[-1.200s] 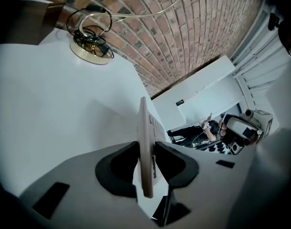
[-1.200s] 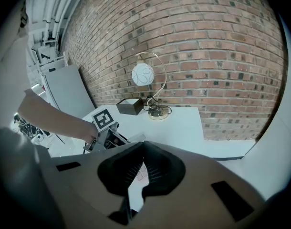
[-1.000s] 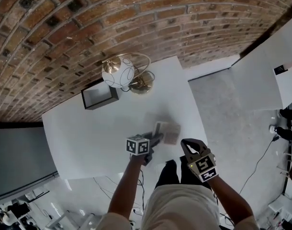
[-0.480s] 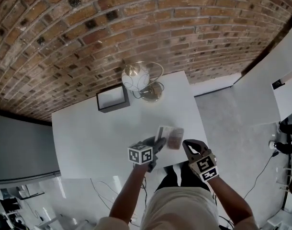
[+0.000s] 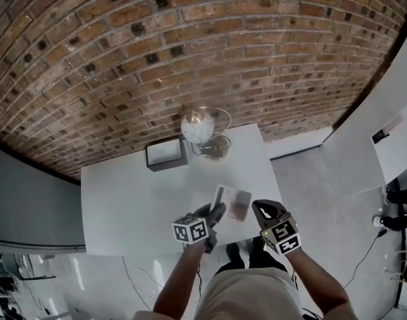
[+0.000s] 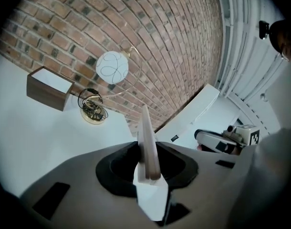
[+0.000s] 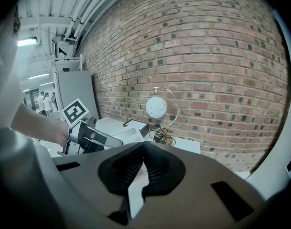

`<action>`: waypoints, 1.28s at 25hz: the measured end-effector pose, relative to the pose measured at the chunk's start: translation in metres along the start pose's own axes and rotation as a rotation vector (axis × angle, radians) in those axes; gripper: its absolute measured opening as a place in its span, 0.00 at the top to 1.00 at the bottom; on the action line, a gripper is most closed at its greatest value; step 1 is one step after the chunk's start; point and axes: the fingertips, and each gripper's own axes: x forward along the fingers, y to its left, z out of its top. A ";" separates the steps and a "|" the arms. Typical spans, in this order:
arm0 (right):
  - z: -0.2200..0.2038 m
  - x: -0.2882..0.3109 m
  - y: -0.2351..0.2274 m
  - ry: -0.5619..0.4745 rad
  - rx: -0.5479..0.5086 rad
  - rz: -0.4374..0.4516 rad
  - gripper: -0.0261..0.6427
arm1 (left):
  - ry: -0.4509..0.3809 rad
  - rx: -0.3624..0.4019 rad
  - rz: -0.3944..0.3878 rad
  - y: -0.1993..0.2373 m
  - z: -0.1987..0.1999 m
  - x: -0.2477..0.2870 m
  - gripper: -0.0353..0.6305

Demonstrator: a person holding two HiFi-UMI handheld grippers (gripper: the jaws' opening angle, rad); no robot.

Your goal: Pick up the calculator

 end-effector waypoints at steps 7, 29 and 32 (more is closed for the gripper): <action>0.013 -0.008 -0.002 -0.032 0.004 0.033 0.94 | -0.126 0.001 0.026 -0.022 0.026 -0.019 0.77; 0.101 -0.064 -0.039 -0.222 -0.039 0.101 0.94 | -0.502 0.021 0.147 -0.103 0.099 -0.116 0.77; 0.108 -0.074 -0.045 -0.246 -0.029 0.096 0.94 | -0.531 0.014 0.155 -0.105 0.099 -0.125 0.77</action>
